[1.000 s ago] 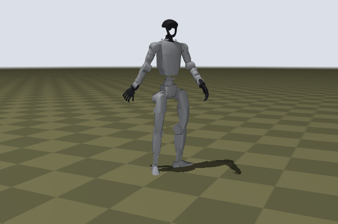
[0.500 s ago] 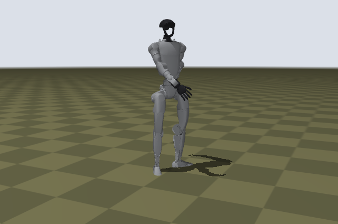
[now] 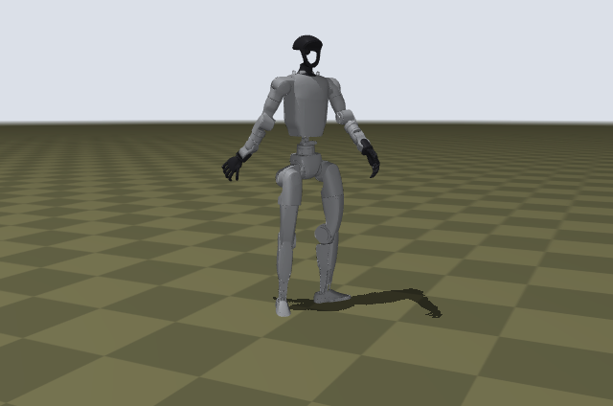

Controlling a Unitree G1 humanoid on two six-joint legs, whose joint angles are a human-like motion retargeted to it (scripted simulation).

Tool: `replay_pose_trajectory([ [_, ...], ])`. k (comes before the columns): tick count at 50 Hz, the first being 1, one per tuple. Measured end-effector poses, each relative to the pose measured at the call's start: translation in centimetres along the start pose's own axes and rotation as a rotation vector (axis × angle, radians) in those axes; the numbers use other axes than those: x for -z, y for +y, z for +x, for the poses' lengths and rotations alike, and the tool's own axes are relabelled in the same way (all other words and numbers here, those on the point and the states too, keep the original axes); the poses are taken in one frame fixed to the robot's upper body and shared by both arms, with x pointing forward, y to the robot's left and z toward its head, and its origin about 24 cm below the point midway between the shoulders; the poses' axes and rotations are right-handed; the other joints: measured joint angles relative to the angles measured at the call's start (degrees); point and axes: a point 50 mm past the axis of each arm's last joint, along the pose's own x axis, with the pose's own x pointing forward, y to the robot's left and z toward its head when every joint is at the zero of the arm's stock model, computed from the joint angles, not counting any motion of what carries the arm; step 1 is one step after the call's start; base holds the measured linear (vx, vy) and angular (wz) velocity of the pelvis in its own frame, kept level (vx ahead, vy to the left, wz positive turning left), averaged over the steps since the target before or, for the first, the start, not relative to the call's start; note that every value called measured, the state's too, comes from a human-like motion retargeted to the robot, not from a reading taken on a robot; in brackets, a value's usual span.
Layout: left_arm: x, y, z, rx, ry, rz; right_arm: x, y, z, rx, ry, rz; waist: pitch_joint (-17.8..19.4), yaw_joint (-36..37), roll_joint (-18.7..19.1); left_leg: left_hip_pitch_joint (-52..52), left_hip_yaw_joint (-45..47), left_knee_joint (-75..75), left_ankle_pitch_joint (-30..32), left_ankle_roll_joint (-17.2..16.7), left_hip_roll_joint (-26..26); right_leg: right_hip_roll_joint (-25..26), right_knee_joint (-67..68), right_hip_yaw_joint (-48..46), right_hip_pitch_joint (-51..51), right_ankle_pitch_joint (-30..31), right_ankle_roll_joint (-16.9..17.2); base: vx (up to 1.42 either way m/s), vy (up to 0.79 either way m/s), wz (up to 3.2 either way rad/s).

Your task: In place motions

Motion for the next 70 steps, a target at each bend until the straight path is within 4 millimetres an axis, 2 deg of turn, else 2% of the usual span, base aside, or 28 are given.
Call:
replay_pose_trajectory([
  [3,-2.3,1.2,0.0,-0.069,-0.094,0.046,2.1,-0.1,0.5,0.04,0.053,0.112,0.5,-0.2,0.4,0.0,0.0,0.1,-0.1,0.0,0.0,0.0,0.0,0.5,-0.2,0.1,-0.3,-0.07,0.02,-0.17],
  [5,-1.9,1.4,-0.1,-0.091,-0.095,0.059,2.2,-0.2,0.5,0.062,0.061,0.157,0.7,-0.1,0.7,0.0,0.2,0.0,-0.1,-0.1,0.1,0.0,0.1,0.8,-0.4,0.1,-0.4,-0.03,0.01,-0.06],
  [7,0.2,0.9,-0.2,-0.084,-0.045,0.042,1.2,-0.2,0.3,0.074,0.039,0.164,0.4,0.4,0.9,0.0,0.3,0.0,-0.1,-0.1,0.1,0.0,0.1,0.9,-0.6,0.1,-0.5,0.0,0.0,0.0],
  [10,6.2,-0.3,-1.0,-0.046,0.126,-0.032,-2.3,-0.7,-0.7,0.084,-0.055,0.104,-0.5,0.7,1.6,-0.3,0.7,-0.3,-0.1,0.0,0.2,0.2,0.1,0.8,-1.2,0.0,-0.6,0.0,0.0,0.0],
  [12,12.8,-1.7,-3.2,-0.013,0.349,-0.132,-6.7,-1.6,-2.3,0.083,-0.183,-0.006,-1.3,0.3,2.2,0.1,1.7,-0.9,-0.1,0.1,0.4,0.5,0.2,0.8,-1.7,0.1,-0.6,0.0,0.0,0.0],
  [14,19.0,-3.2,-6.5,-0.006,0.577,-0.244,-11.4,-2.5,-4.7,0.095,-0.329,-0.126,-1.7,-0.3,2.8,0.8,2.7,-1.5,0.0,0.0,0.6,0.7,0.4,1.4,-2.0,0.2,-0.7,0.0,0.03,-0.22],
  [15,21.6,-4.0,-8.5,-0.009,0.688,-0.301,-13.7,-2.9,-6.2,0.107,-0.405,-0.185,-1.8,-0.6,3.1,1.1,3.1,-1.7,-0.1,0.0,0.7,0.9,0.5,1.7,-2.2,0.3,-0.7,-0.01,0.01,-0.39],
  [17,27.5,-5.9,-14.5,-0.057,0.96,-0.44,-19.4,-3.3,-10.7,0.136,-0.62,-0.329,-1.7,-1.3,3.8,2.1,4.2,-2.1,-0.2,-0.2,1.1,1.3,0.9,3.1,-2.6,0.4,-0.8,0.0,0.01,-0.56],
  [20,33.7,-9.3,-25.0,-0.15,1.328,-0.616,-26.7,-2.2,-19.8,0.164,-0.973,-0.539,-1.1,-2.8,4.6,3.3,5.7,-2.5,-0.4,-0.5,1.6,1.7,1.4,5.3,-3.4,0.7,-1.0,0.0,0.0,-0.59],
  [23,36.0,-12.1,-33.5,-0.141,1.543,-0.696,-30.2,0.0,-28.2,0.153,-1.268,-0.664,-1.1,-3.6,5.2,4.0,7.2,-3.0,-0.5,-0.9,2.2,2.2,1.9,6.8,-4.4,1.0,-1.1,0.0,-0.01,-0.45],
  [25,36.4,-13.3,-37.6,-0.078,1.62,-0.717,-31.0,1.3,-32.8,0.133,-1.424,-0.718,-1.4,-3.4,5.6,4.2,8.0,-3.2,-0.5,-1.2,2.5,2.4,2.2,7.7,-5.1,1.1,-1.1,0.01,0.0,-0.38],
  [27,36.4,-13.9,-40.8,0.019,1.681,-0.722,-31.3,2.4,-37.0,0.114,-1.582,-0.767,-1.6,-2.9,5.7,4.4,8.5,-3.4,-0.4,-1.3,2.8,2.5,2.5,8.2,-5.5,1.1,-1.0,0.01,0.0,-0.13],
  [30,36.4,-13.9,-42.8,0.097,1.73,-0.714,-31.0,3.2,-40.5,0.14,-1.735,-0.826,-1.7,-2.7,5.2,4.5,8.5,-3.5,-0.2,-1.3,2.8,2.4,2.5,8.1,-5.4,1.1,-0.9,0.0,0.0,0.0],
  [32,36.5,-13.3,-42.2,0.107,1.725,-0.713,-30.9,3.2,-40.4,0.15,-1.766,-0.829,-2.1,-2.9,4.7,4.2,8.2,-3.4,-0.1,-1.3,2.7,2.3,2.3,7.4,-5.1,1.0,-0.9,0.04,-0.05,0.29],
  [35,36.6,-11.9,-38.1,0.093,1.646,-0.701,-30.8,2.7,-36.8,0.118,-1.706,-0.795,-3.0,-3.4,3.9,3.4,7.2,-3.1,0.1,-1.2,2.3,1.9,2.0,5.9,-4.6,0.7,-0.8,0.07,-0.02,0.42],
  [37,36.2,-10.6,-33.6,0.052,1.545,-0.652,-30.4,1.9,-32.4,0.095,-1.576,-0.758,-3.1,-3.1,3.5,3.1,6.5,-3.0,0.1,-1.0,2.0,1.7,1.8,5.2,-4.2,0.6,-0.8,0.02,0.05,0.34],
  [40,33.3,-8.0,-23.8,-0.046,1.312,-0.534,-27.8,0.1,-22.5,0.062,-1.243,-0.623,-2.9,-1.8,2.8,2.8,5.4,-2.6,0.1,-0.6,1.4,1.5,1.2,4.0,-3.2,0.5,-0.8,0.02,0.06,0.33],
  [43,27.8,-6.5,-15.1,-0.066,1.054,-0.491,-22.1,-1.4,-13.2,0.012,-0.877,-0.411,-2.8,-0.2,1.9,2.4,4.3,-2.2,0.1,-0.3,0.9,1.3,0.5,2.9,-2.1,0.6,-0.6,0.03,0.02,0.33],
  [45,22.3,-5.9,-9.5,-0.006,0.812,-0.507,-16.1,-1.7,-7.6,-0.037,-0.596,-0.245,-2.8,0.3,1.1,1.7,3.4,-1.7,0.0,-0.1,0.6,1.0,0.1,2.0,-1.5,0.5,-0.3,0.0,-0.04,0.33],
  [47,17.2,-5.5,-5.8,0.065,0.603,-0.515,-11.2,-1.8,-4.4,-0.044,-0.416,-0.092,-2.6,0.2,0.7,1.0,2.6,-1.2,0.0,0.0,0.6,0.7,0.0,1.5,-1.4,0.4,-0.2,-0.01,-0.05,0.24],
  [49,11.9,-5.2,-3.1,0.127,0.403,-0.498,-6.4,-1.8,-1.9,-0.027,-0.267,0.064,-2.4,-0.1,0.4,0.3,2.1,-0.8,-0.1,0.0,0.6,0.5,-0.1,1.2,-1.3,0.3,-0.3,0.0,0.0,0.0],
  [53,3.6,-4.6,-0.6,0.182,0.089,-0.448,0.0,-1.7,0.3,0.042,-0.127,0.321,-2.0,-0.9,0.6,0.0,1.9,-0.7,-0.1,0.1,0.5,0.5,-0.4,1.3,-1.2,0.5,-0.6,0.0,0.0,0.0],
  [56,0.7,-4.0,-0.3,0.186,-0.038,-0.436,2.0,-1.8,0.8,0.077,-0.093,0.445,-1.8,-1.4,0.9,0.0,1.9,-0.7,0.0,0.1,0.6,0.4,-0.3,1.7,-1.5,0.5,-0.7,-0.06,0.02,-0.11],
  [59,1.4,-3.7,-0.4,0.165,-0.032,-0.436,1.6,-2.0,0.7,0.102,-0.097,0.49,-1.7,-1.0,1.5,0.1,2.1,-0.8,-0.1,0.1,0.6,0.4,-0.1,2.1,-1.8,0.5,-0.9,0.0,0.0,0.0],
  [62,5.2,-3.8,-1.0,0.138,0.081,-0.438,-0.8,-2.2,0.1,0.111,-0.151,0.425,-2.0,-0.6,2.1,0.2,2.2,-0.9,-0.2,0.1,0.6,0.5,-0.1,2.3,-1.9,0.5,-0.9,0.0,0.0,0.0],
  [64,10.0,-4.0,-2.3,0.114,0.234,-0.443,-4.4,-2.3,-1.0,0.079,-0.243,0.305,-2.5,-0.5,2.6,0.1,2.1,-0.9,-0.3,0.1,0.7,0.6,0.0,2.2,-2.2,0.5,-0.9,0.01,0.03,0.02],
  [67,17.7,-4.9,-5.9,0.082,0.508,-0.47,-10.3,-2.2,-3.8,0.003,-0.408,0.098,-3.2,-0.3,3.2,0.5,2.6,-1.2,-0.3,0.1,0.8,0.8,0.2,2.4,-2.6,0.5,-0.8,0.0,0.0,0.0],
  [70,26.5,-6.7,-13.5,0.037,0.903,-0.535,-18.4,-2.1,-9.6,0.0,-0.675,-0.213,-3.4,0.7,4.0,1.7,4.2,-1.9,-0.3,-0.1,1.2,1.0,0.7,3.8,-3.2,0.8,-0.9,0.02,0.03,-0.38],
])
